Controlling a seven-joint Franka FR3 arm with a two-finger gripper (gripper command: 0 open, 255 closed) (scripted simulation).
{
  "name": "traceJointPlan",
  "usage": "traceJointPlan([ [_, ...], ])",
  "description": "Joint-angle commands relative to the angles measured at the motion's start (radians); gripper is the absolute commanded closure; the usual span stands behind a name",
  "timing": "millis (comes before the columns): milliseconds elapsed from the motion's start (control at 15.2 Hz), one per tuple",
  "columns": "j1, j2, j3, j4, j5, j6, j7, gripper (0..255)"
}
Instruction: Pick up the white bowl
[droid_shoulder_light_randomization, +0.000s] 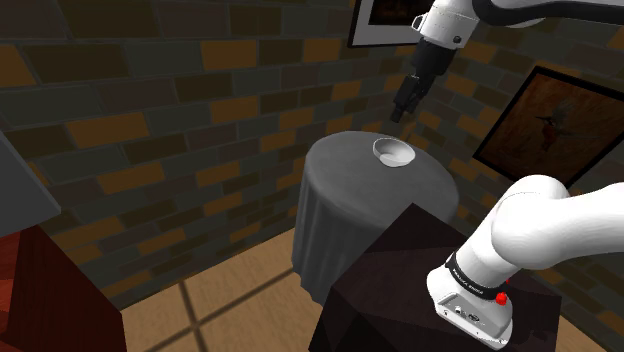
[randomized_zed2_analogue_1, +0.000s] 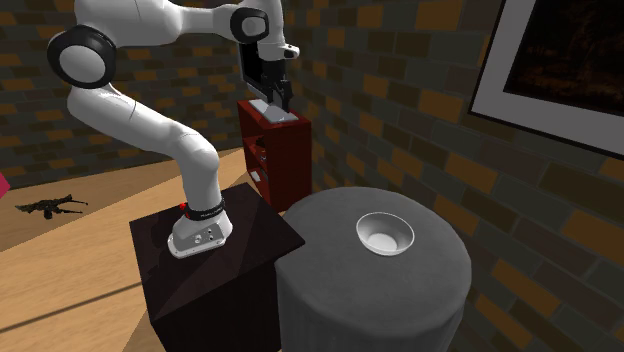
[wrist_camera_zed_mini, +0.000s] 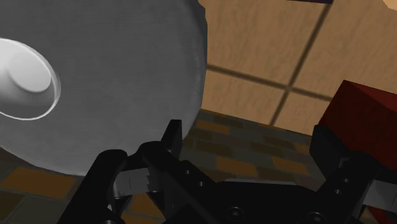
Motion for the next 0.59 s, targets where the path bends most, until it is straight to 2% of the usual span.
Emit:
traceJointPlan([
  [0, 0.000, 0.000, 0.000, 0.000, 0.000, 0.000, 0.000, 0],
  [528, -0.055, 0.148, -0.103, -0.074, -0.088, 0.189, -0.119, 0],
])
